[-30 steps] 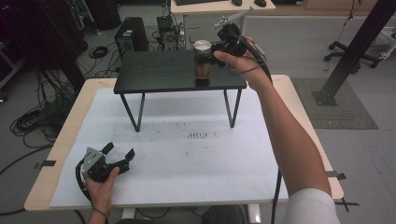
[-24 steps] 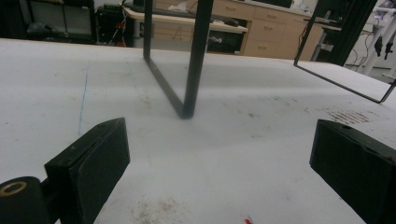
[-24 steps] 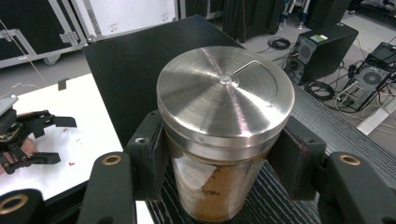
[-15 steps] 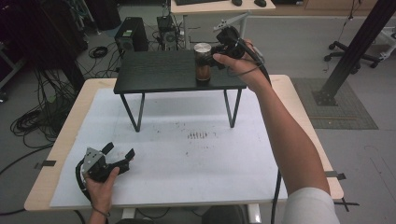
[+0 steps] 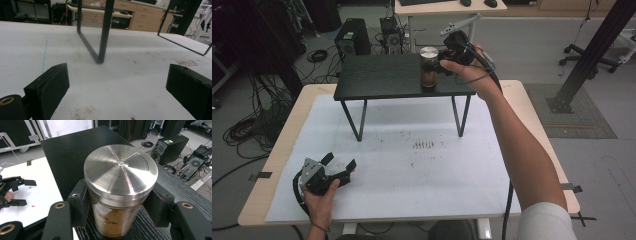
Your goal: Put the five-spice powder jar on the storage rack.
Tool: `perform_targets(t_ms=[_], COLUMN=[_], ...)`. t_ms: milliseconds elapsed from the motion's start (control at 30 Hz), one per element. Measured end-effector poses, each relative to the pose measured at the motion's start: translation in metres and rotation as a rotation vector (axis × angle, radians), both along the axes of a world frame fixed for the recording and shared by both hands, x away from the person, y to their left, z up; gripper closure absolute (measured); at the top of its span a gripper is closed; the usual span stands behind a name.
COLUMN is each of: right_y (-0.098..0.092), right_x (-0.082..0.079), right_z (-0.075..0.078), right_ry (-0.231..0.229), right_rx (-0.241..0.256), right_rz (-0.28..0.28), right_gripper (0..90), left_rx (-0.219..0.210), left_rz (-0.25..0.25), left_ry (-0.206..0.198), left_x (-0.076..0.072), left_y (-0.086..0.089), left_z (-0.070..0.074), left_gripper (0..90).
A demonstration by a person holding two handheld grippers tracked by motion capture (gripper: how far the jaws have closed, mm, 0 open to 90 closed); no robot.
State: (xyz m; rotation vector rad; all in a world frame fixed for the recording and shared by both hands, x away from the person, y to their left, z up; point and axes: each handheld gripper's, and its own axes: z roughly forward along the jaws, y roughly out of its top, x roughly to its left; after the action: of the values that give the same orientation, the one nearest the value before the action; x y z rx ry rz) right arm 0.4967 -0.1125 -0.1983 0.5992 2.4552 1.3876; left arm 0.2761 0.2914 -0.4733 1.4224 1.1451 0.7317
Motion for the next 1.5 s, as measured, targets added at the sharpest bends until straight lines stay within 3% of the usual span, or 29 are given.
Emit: perform_targets(t_ms=[1500], right_y=[0.0009], right_x=[0.0014], right_z=[-0.0005], right_ry=[0.004], right_rx=[0.006], right_rz=[0.008], right_gripper=[43.1], left_rx=[0.005], left_rz=[0.000], left_ry=[0.004], left_x=[0.0002], left_y=[-0.0001], left_z=[0.0002], left_gripper=[5.2])
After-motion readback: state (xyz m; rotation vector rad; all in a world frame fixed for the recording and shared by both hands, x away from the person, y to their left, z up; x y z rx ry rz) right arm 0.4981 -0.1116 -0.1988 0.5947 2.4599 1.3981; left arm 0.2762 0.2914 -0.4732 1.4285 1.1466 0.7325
